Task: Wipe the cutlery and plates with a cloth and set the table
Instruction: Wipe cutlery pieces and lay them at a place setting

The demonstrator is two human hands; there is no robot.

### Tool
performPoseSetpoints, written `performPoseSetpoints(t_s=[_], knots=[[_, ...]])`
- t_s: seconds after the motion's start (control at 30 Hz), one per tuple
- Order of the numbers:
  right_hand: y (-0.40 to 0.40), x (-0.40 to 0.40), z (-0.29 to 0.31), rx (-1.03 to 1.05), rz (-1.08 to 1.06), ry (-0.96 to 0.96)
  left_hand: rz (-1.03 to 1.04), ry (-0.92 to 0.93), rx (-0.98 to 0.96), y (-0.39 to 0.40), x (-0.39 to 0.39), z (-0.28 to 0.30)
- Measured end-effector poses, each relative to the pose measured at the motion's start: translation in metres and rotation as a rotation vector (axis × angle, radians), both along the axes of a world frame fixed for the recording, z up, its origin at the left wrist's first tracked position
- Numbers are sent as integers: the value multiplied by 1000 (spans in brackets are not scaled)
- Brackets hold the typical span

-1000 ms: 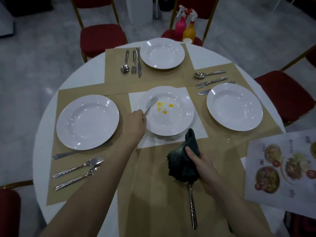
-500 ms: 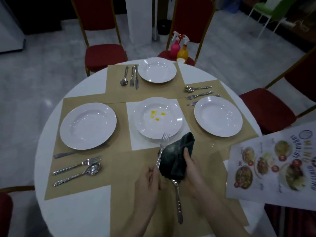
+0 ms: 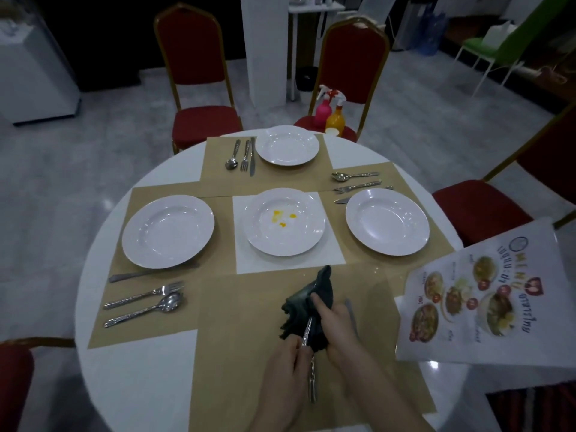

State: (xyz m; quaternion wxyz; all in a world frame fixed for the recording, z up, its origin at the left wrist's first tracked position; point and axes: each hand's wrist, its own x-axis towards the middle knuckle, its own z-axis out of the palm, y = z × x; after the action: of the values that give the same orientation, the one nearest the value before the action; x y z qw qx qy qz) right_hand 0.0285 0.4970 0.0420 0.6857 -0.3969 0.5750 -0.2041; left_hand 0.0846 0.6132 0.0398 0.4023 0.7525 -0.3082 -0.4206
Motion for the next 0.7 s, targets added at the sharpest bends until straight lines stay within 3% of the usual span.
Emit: performPoseSetpoints(t_s=[0.13, 0.33, 0.5, 0.7], knots=[[-8, 2, -6, -21, -73, 38, 16, -23, -6, 0, 1, 9], [4, 6, -12, 43, 30, 19, 66, -28, -26, -2, 1, 14], [-21, -6, -15, 11, -37, 87, 35, -16, -15, 2, -9, 19], [-12, -11, -15, -35, 66, 81, 117, -38, -34, 1, -22, 24]])
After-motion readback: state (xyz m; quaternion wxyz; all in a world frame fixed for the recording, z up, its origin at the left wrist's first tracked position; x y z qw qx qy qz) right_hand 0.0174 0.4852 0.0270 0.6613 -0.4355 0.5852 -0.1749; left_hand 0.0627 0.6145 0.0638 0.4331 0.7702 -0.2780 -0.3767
